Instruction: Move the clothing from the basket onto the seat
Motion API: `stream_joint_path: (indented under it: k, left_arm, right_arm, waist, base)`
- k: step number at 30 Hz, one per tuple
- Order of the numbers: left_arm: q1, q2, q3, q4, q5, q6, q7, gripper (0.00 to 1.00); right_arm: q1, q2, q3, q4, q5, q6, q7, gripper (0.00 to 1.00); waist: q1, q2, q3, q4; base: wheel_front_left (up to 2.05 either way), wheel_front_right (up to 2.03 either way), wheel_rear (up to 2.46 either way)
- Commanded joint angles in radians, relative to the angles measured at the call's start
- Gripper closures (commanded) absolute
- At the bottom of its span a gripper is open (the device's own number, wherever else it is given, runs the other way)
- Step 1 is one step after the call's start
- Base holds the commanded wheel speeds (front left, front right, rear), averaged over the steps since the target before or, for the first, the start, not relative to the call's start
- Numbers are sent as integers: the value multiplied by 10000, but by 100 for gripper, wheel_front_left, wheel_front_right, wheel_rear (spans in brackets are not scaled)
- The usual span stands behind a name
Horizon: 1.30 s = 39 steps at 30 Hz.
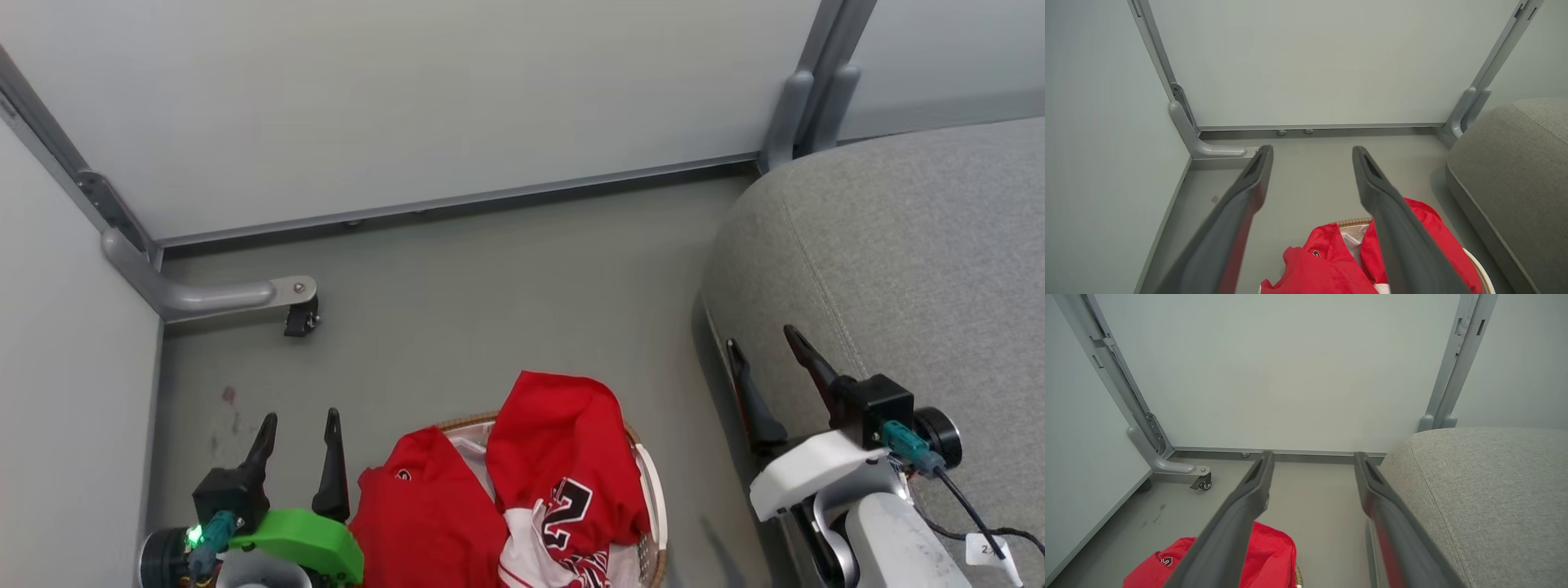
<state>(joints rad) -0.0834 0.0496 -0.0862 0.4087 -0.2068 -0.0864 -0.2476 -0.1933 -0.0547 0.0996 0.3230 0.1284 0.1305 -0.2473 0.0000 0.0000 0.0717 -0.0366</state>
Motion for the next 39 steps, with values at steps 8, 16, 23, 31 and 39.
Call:
stream_joint_path:
  k: [8,16,23,31,39]
  left_arm:
    - [-1339,27,-299,455,898,-291,-202,0]
    - [-2581,262,-850,1253,1270,-449,-173,0]
    - [-3645,646,-1741,2058,1187,-446,-173,0]
    - [-4646,1238,-2810,3317,1387,-437,-172,0]
    - [-5674,1579,-3994,5430,1949,-436,-172,0]
  right_arm:
    - [-1040,15,59,-543,-754,2,-199,0]
    - [-1951,22,268,-1113,-567,-1,-195,0]
    - [-2611,25,396,-1636,-345,-1,-194,0]
    - [-3251,31,614,-2037,-24,-1,-196,0]
    - [-3493,27,871,-2281,236,-1,-196,0]
  waist:
    - [0,0,1996,-516]
    - [0,0,3472,-875]
    - [0,0,4652,-1141]
    - [0,0,5897,-1593]
    - [0,0,6663,-2009]
  base:
    - [0,0,0]
    - [0,0,0]
    - [0,0,0]
    - [0,0,0]
    - [0,0,0]
